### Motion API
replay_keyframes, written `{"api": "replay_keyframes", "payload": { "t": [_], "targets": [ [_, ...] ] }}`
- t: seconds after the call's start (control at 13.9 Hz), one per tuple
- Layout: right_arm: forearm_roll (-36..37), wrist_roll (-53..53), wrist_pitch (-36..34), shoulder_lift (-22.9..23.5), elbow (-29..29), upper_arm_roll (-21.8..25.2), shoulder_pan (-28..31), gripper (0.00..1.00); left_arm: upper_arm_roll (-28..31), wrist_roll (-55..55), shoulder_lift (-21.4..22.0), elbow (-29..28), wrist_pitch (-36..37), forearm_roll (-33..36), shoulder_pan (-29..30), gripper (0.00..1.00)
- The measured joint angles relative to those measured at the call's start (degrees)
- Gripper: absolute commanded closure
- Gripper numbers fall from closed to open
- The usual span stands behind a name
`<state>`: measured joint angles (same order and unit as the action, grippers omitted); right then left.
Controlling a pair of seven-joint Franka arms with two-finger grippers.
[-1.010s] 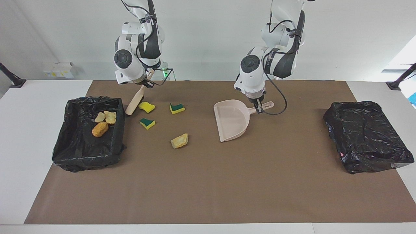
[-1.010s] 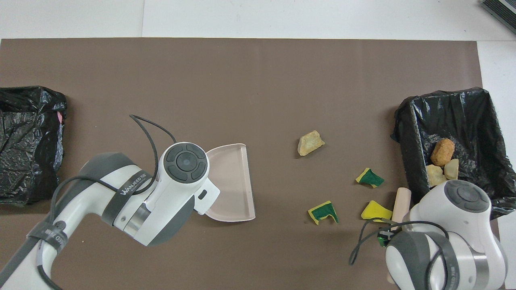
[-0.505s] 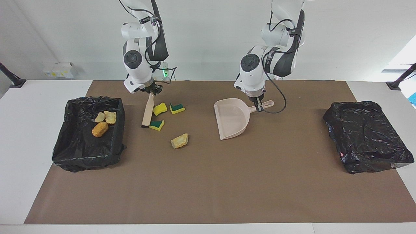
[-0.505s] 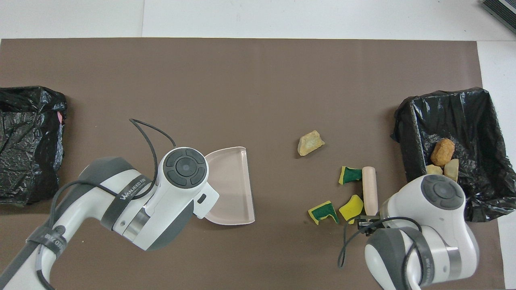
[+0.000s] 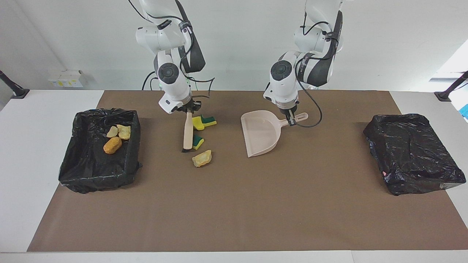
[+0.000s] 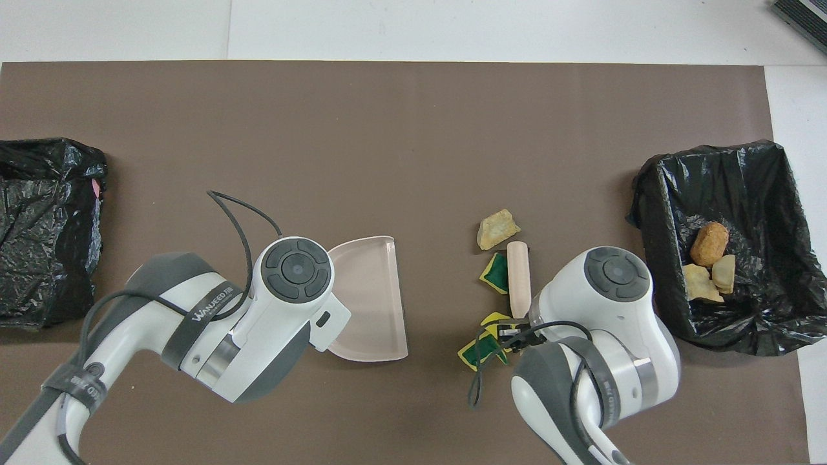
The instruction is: Sweep and dump trash in bin
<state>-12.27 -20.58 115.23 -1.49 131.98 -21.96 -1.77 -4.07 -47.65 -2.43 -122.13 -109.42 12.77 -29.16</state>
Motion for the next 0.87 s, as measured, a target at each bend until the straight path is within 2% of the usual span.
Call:
{"api": "replay_keyframes", "payload": {
  "t": [0.29,0.43,0.65,0.87],
  "targets": [
    [-1.2,-11.04,1.02,7.28,-8.35,-0.04,-7.66,1.0,0.0,0.15,1.37,-2.47,0.0,0.0,-0.37,1.0],
    [-3.59,-12.92,3.54,10.64,-11.91,-0.06,-10.24,1.0,-0.08,1.32,2.72,-4.66,-0.02,0.0,-0.97,1.0],
    [-9.89,-12.67,9.24,12.69,-13.42,-0.06,-12.56,1.0,-0.08,5.17,4.62,-7.42,-1.33,0.0,-1.86,1.0],
    [-12.86,-7.38,9.34,12.6,-14.83,-0.16,-14.5,1.0,0.06,10.48,5.01,-8.52,-3.54,0.0,-1.98,1.0]
  ]
}}
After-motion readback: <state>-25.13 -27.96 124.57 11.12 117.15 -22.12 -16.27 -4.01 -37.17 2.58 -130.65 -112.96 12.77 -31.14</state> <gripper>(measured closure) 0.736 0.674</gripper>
